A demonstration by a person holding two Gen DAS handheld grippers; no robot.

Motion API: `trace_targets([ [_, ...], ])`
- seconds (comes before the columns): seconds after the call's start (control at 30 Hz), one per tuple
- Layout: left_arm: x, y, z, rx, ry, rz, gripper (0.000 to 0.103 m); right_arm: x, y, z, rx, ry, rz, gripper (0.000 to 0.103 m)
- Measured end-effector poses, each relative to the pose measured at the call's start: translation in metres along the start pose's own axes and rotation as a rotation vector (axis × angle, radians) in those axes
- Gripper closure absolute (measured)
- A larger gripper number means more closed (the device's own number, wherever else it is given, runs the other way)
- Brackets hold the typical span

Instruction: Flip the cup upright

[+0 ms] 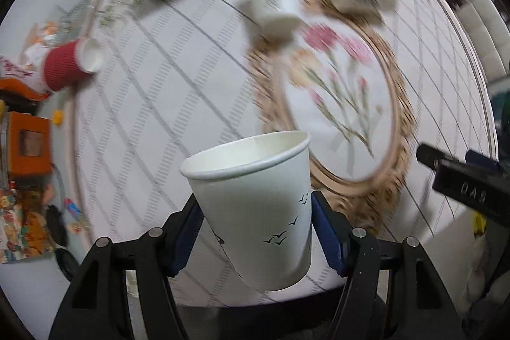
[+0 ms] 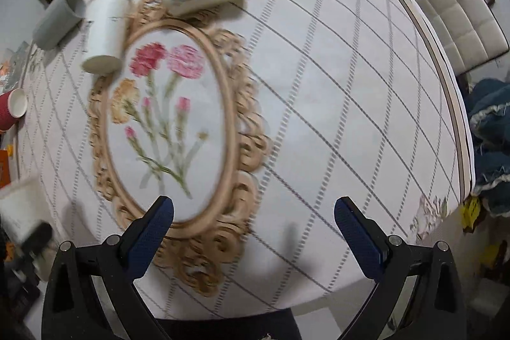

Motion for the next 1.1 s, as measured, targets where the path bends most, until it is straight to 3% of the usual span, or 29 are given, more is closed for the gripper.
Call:
trace_targets([
  [0.2, 0.0, -0.036, 0.037, -0.017, -0.042, -0.081, 0.039, -0.008, -0.011, 0.04, -0.025, -0.041, -0.017, 0.001],
  [0.43, 0.008, -0.059, 0.043, -0.017, -0.009, -0.111, 0.035, -0.017, -0.017, 0.078, -0.061, -0.086, -0.04, 0.001],
  [0.5, 0.009, -0.063, 0.038, -0.027, 0.009, -0.12, 0.024, -0.018, -0.017, 0.085, -0.065, -0.089, -0.04, 0.001],
  [0.57, 0.007, -0.067, 0.036, -0.026, 0.018, -0.126, 0.007, -0.018, -0.018, 0.09, -0.068, -0.09, -0.04, 0.001],
  [1.1, 0.007, -0.071, 0.038, -0.035, 0.039, -0.126, 0.006, -0.003, -0.02, 0.065, -0.092, -0.068, -0.04, 0.001],
])
Point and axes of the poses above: each gripper's, at about its wrist camera, not at the fingertips, and y roughly against the way its jaws point, z to its right, x to its top, the point moved 1 cm from there along -y, roughly the way its jaws point, and after that the axes turned 5 degrees about -y, right-handed, at the moved point
